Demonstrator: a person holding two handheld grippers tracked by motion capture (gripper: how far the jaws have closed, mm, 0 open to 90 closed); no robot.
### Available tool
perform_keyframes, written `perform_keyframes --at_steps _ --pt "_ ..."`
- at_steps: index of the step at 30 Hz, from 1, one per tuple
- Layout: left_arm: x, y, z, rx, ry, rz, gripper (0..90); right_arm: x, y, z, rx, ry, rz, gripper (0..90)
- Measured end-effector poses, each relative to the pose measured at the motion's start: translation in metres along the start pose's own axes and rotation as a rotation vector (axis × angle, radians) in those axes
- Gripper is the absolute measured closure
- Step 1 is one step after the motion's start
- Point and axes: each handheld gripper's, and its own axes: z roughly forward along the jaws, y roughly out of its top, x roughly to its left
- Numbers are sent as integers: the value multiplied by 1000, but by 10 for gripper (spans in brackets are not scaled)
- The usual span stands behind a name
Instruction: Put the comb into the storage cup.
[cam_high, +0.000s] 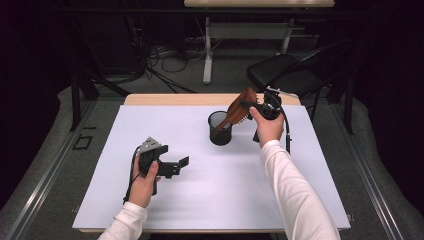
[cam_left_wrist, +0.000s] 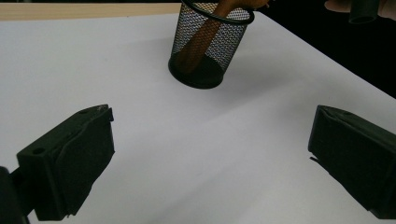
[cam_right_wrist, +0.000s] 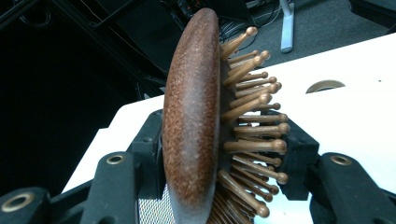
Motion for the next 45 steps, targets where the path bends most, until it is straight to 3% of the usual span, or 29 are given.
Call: perform_keyframes --at_steps 6,14,21,35,45 --pt "0 0 1 3 -3 1 5 1 0 0 8 0 -20 409" --pt "-1 1 2 5 -6 3 5 4 0 -2 -19 -23 -47 276" --pt "-1 2 3 3 -11 5 5 3 0 -2 -10 -42 -65 160" --pt "-2 3 8 11 -24 9 5 5 2 -8 -18 -54 -105 143" --pt "-2 3 7 12 -23 6 5 5 5 -13 -28 -56 -98 143"
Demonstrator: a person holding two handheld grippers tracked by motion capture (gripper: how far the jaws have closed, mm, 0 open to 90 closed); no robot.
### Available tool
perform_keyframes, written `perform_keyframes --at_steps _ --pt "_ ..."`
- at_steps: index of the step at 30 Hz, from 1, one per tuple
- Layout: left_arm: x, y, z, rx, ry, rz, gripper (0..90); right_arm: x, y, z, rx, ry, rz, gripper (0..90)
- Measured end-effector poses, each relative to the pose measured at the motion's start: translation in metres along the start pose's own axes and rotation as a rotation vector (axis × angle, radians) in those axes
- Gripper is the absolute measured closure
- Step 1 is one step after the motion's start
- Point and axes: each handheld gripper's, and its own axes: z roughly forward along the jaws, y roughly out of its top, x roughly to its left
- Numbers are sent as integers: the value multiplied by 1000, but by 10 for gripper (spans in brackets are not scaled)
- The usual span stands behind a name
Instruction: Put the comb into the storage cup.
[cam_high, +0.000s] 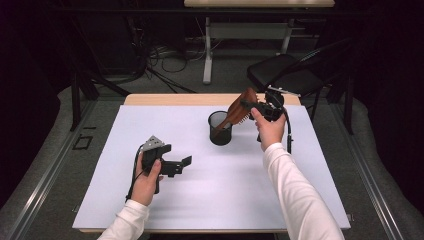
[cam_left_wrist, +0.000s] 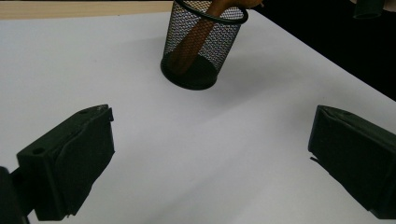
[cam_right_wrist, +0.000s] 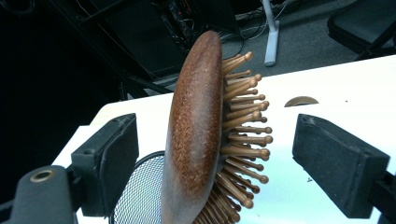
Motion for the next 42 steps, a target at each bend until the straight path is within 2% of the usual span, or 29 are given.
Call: perform_keyframes --at_steps 6,11,18,21,25,27,42 --pt "1 -1 -1 5 5 -4 5 0 4 -5 -10 8 0 138" --pt "2 -1 -1 6 3 -6 5 -1 7 -10 -14 1 -2 88" --pt "4 -1 0 11 -1 -10 5 -3 9 -19 16 -16 -30 24" --pt "4 0 0 10 0 -16 5 -3 10 -23 37 -11 -62 0" --pt "6 0 0 10 0 -17 5 1 9 -30 70 -52 -134 0" --pt "6 0 0 9 2 -21 5 3 8 -34 75 -54 -165 0" --pt "9 1 -2 7 -3 -29 5 4 -3 -60 96 41 -217 0"
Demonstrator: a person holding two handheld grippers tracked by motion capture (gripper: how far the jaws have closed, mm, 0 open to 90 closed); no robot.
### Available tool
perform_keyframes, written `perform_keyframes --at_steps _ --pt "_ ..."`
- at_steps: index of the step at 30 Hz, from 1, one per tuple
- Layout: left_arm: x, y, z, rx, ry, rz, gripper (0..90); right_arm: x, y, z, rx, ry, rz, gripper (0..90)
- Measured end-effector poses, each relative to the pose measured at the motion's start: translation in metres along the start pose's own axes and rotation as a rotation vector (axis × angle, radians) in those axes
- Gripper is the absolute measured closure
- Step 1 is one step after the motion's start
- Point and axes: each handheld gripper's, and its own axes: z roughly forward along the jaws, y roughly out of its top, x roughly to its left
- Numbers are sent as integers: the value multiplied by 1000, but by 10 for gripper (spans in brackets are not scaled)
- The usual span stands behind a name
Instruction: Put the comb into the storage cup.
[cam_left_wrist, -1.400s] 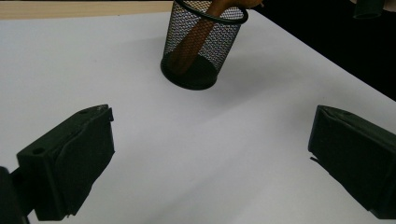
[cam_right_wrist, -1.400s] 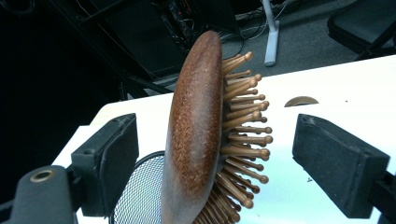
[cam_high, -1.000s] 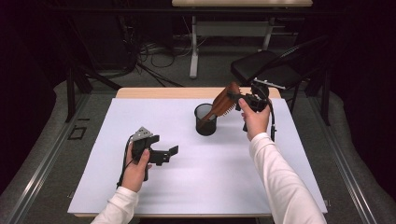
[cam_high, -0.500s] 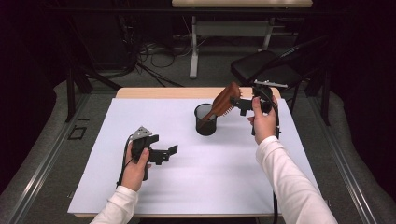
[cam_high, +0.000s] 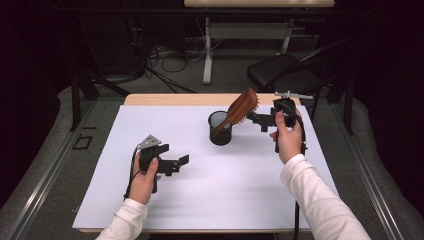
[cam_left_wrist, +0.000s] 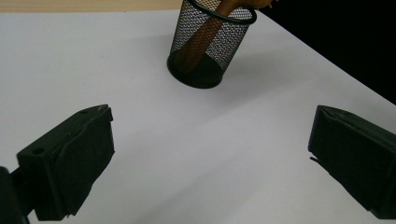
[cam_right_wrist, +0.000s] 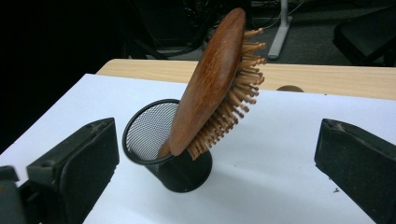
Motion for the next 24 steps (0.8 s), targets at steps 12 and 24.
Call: perform_keyframes --at_steps 12,24 --pt "2 1 -1 -6 1 -9 5 4 -29 -22 -11 60 -37 0" --pt "3 1 -3 -7 2 5 5 14 -76 -20 25 89 -114 0"
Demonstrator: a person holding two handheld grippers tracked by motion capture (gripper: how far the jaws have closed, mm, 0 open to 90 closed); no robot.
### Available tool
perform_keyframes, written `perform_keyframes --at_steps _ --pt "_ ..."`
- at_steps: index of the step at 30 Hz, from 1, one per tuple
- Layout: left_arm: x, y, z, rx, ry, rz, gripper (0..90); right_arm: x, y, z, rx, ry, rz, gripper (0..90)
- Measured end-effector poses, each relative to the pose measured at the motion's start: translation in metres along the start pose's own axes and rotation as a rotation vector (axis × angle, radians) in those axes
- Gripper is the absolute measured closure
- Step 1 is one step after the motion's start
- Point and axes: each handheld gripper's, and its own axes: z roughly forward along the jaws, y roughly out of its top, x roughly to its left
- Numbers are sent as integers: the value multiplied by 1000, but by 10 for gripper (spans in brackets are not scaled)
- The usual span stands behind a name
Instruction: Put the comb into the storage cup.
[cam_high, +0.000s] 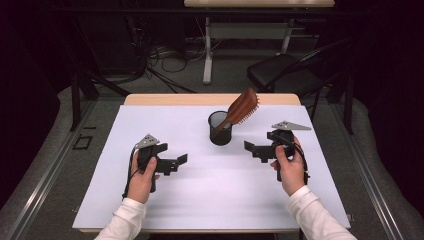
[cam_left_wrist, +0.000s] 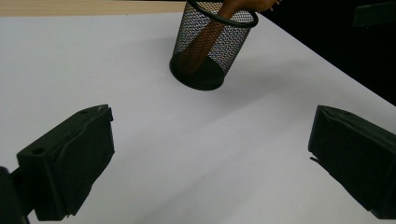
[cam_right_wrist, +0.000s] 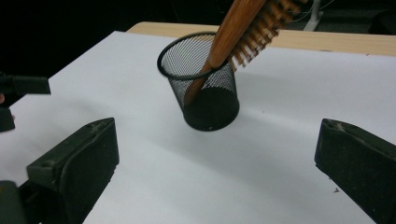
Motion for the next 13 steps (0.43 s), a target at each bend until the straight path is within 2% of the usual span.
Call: perform_keyframes --at_steps 5,13 --pt "0 0 0 1 -2 0 5 11 -16 3 11 12 -47 0" --pt "1 0 0 -5 2 5 5 20 -33 7 19 59 -27 0"
